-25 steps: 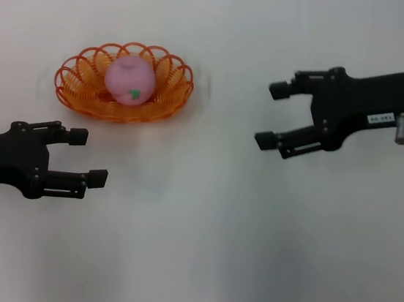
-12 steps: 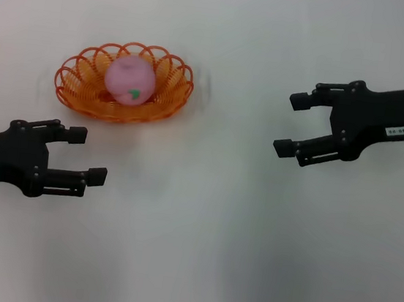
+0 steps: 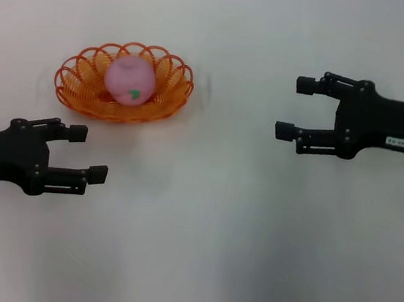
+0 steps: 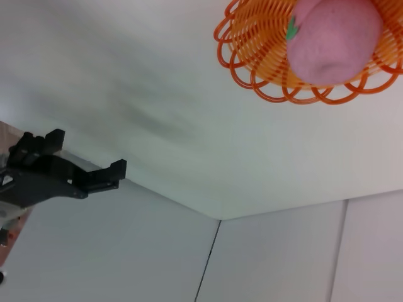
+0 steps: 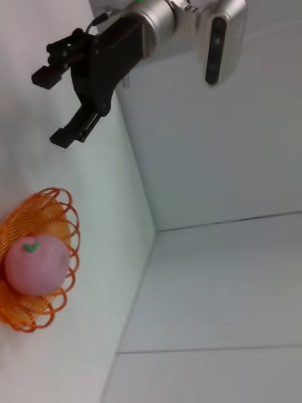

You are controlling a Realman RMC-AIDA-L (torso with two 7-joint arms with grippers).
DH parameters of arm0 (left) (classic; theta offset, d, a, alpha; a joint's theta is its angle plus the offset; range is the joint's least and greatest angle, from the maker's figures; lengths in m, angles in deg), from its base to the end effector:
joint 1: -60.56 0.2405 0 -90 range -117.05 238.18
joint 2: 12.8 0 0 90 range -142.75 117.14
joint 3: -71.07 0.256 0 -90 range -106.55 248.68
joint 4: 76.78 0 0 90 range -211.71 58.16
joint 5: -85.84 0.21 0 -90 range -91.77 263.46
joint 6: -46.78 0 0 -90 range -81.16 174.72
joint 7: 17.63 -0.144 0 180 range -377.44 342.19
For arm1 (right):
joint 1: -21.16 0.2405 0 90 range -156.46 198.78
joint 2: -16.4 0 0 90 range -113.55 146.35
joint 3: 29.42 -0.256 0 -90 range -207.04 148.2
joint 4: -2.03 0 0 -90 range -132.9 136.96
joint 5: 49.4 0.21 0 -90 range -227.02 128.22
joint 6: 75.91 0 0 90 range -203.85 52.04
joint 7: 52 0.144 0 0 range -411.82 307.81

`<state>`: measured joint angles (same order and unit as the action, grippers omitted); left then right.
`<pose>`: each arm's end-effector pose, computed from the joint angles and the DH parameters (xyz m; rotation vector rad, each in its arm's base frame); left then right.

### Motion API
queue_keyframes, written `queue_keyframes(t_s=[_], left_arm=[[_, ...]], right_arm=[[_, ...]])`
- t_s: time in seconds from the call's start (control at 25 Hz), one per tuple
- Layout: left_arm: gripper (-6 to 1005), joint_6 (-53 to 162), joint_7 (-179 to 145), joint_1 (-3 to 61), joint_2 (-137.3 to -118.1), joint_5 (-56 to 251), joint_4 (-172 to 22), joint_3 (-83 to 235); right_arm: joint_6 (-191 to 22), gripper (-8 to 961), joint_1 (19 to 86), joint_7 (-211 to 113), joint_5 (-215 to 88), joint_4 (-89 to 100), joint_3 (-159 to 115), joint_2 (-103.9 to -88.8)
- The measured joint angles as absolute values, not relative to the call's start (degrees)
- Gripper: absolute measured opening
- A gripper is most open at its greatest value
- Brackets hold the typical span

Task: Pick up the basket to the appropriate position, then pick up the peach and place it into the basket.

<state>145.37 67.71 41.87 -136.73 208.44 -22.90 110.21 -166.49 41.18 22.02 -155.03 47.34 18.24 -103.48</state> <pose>-0.2896 0.2675 0.0071 -2.7807 -0.7713 -0.5635 0.2781 0.2959 0.0079 -2.6863 0.4953 0.7186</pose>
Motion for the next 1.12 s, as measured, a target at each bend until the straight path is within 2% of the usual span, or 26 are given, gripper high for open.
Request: queue_keyframes(t_s=[1.12], left_arm=[[888,145.4,67.6,42.3,-136.65,207.7,-22.9,110.1]], right_arm=[[-164.6,945,42.6,17.1,-154.3,41.4,18.3,-103.39]])
